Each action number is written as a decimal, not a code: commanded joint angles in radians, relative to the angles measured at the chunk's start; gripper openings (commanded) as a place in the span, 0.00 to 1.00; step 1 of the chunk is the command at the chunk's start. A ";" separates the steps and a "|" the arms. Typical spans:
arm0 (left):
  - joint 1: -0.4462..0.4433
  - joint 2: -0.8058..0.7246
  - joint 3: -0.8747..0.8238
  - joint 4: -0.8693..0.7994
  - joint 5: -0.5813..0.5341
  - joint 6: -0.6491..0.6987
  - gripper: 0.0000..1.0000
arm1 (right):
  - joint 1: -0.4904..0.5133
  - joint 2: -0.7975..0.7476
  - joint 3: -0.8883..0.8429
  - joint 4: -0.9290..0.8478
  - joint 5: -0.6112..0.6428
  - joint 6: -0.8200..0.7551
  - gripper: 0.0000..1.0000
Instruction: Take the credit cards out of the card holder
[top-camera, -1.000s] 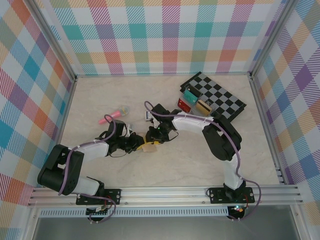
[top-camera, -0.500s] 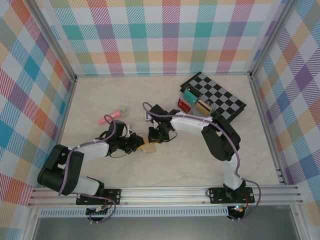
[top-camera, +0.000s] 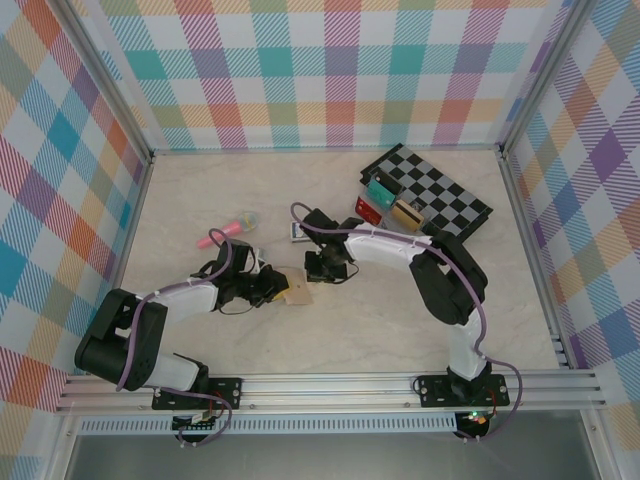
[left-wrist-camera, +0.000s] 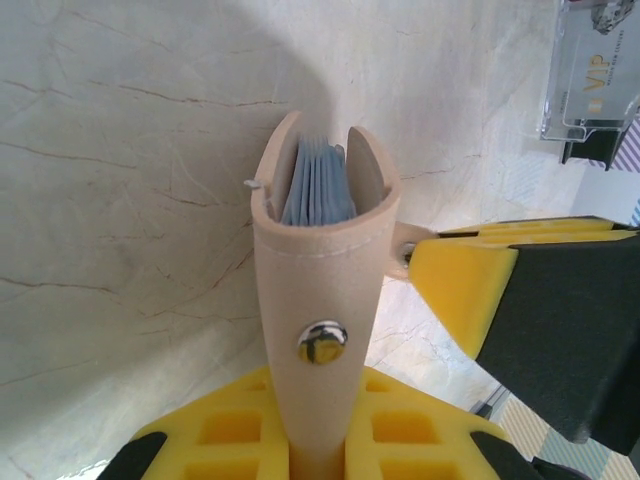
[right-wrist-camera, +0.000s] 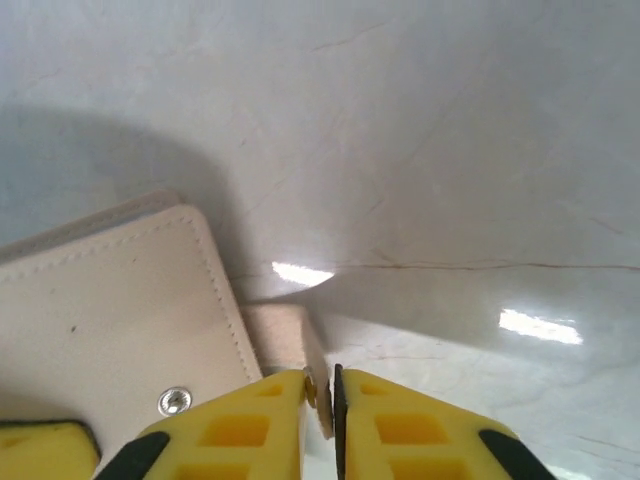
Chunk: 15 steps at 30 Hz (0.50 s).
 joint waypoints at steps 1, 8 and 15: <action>-0.003 -0.003 0.023 -0.076 -0.016 0.036 0.00 | -0.007 0.002 0.007 -0.043 0.007 -0.033 0.24; -0.003 0.030 0.048 -0.123 -0.022 0.049 0.11 | -0.008 0.062 0.059 -0.051 -0.050 -0.074 0.29; -0.001 0.032 0.082 -0.168 -0.048 0.027 0.48 | -0.009 0.069 0.059 0.003 -0.113 -0.097 0.15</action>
